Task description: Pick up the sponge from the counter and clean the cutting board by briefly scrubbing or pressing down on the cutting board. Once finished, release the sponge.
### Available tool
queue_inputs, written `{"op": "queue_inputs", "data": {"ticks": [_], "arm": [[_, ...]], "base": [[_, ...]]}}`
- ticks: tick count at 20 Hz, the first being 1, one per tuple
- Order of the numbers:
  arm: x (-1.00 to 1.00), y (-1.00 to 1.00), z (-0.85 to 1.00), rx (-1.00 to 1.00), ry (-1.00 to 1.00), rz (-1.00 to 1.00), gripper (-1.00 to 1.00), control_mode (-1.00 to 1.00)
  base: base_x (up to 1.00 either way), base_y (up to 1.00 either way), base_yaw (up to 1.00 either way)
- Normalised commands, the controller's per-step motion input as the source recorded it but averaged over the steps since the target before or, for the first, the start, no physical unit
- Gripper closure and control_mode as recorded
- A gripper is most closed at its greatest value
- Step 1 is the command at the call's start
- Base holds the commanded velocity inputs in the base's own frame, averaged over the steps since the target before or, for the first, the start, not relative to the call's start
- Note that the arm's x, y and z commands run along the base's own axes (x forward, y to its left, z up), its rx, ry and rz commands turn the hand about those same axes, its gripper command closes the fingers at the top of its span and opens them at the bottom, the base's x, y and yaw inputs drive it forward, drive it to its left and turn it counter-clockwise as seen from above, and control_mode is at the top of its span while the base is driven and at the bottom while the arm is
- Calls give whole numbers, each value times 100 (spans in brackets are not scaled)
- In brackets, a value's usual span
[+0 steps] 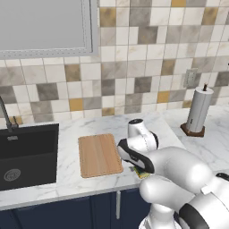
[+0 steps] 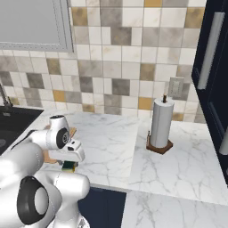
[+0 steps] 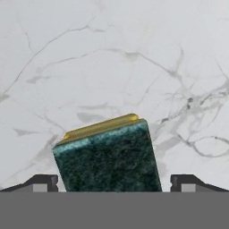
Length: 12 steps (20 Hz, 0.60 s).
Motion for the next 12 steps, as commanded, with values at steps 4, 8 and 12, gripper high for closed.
{"op": "queue_inputs", "data": {"ticks": [4, 8, 12], "arm": [[0, 0, -25, 0, 0, 5, -100, -100], [-1, 0, -31, 0, 0, 5, 100, -100], [-1, 0, -15, 0, 0, 1, 100, -100]], "base": [[0, 0, 0], [0, 0, 0], [0, 0, 0]]}}
